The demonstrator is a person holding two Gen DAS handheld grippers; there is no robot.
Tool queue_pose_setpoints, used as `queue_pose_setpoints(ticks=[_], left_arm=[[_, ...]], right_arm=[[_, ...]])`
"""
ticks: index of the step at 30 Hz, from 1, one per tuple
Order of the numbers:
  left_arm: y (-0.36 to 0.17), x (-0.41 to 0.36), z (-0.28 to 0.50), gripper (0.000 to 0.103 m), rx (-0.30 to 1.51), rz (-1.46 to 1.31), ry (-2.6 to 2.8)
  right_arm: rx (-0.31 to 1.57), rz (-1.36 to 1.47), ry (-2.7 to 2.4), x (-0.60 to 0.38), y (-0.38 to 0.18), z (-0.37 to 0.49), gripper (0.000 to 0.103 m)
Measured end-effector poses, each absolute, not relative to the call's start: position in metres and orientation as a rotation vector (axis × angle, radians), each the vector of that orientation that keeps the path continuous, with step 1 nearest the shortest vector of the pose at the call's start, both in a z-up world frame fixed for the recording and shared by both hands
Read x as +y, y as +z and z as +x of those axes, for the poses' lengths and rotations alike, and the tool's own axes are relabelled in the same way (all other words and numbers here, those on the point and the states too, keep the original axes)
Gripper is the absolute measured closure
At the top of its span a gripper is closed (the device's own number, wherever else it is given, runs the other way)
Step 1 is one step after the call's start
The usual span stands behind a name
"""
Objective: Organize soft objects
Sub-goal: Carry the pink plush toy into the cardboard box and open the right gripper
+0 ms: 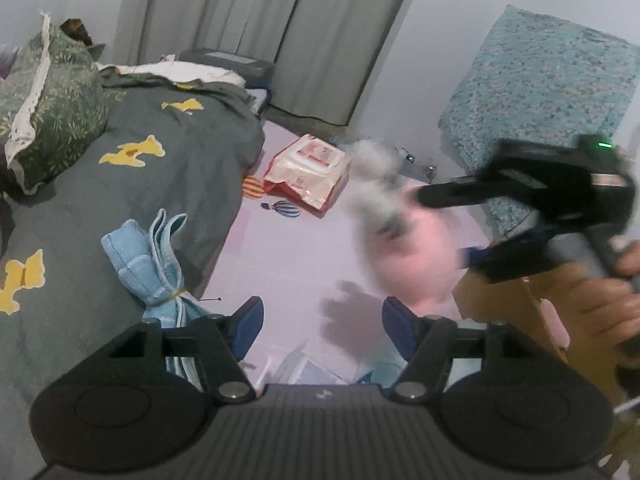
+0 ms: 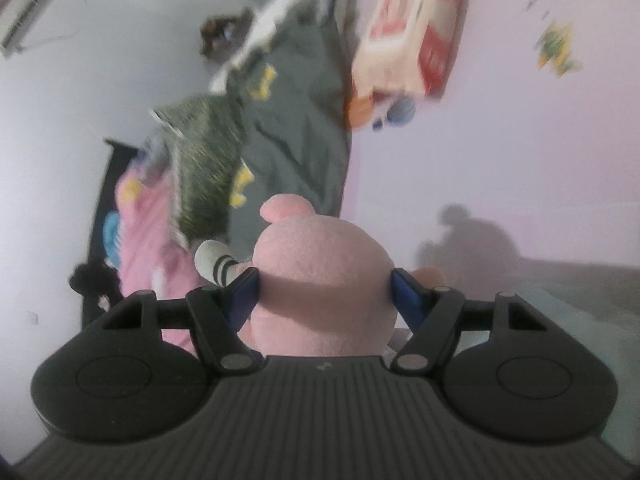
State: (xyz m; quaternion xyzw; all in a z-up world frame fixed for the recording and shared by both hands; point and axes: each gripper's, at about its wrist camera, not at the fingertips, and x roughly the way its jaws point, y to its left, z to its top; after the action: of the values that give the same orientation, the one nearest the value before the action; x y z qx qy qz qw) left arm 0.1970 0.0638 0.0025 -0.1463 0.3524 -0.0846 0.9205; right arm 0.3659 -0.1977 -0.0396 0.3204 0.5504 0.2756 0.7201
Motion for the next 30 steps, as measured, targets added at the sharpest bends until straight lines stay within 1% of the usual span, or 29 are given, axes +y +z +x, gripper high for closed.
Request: queue_pose_setpoints(ticks=[6, 9, 14, 18, 25, 26, 27, 30], left_arm=[[0.004, 0.060, 0.184, 0.031, 0.708, -0.307, -0.174], [0.003, 0.057, 0.180, 0.031, 0.708, -0.316, -0.179], [0.001, 0.045, 0.176, 0.031, 0.718, -0.309, -0.187], [0.003, 0.036, 0.172, 0.030, 0.718, -0.297, -0.193], [0.006, 0.033, 0.169, 0.030, 0.721, -0.285, -0.178], [0.005, 0.033, 0.170, 0.030, 0.724, -0.285, -0.175], [0.005, 0.033, 0.171, 0.030, 0.727, -0.285, -0.173], [0.005, 0.033, 0.171, 0.030, 0.732, -0.286, -0.169]], right_arm=[[1.012, 0.730, 0.500, -0.315, 0.021, 0.302, 0.032], [0.967, 0.737, 0.368, -0.376, 0.030, 0.265, 0.031], [1.022, 0.759, 0.138, -0.454, 0.001, 0.224, 0.031], [1.092, 0.759, 0.028, -0.489, -0.034, 0.216, 0.030], [1.214, 0.769, -0.069, -0.510, -0.096, 0.231, 0.026], [1.229, 0.763, -0.082, -0.512, -0.101, 0.233, 0.025], [1.231, 0.784, -0.085, -0.515, -0.105, 0.232, 0.023], [1.232, 0.826, -0.083, -0.519, -0.106, 0.229, 0.023]])
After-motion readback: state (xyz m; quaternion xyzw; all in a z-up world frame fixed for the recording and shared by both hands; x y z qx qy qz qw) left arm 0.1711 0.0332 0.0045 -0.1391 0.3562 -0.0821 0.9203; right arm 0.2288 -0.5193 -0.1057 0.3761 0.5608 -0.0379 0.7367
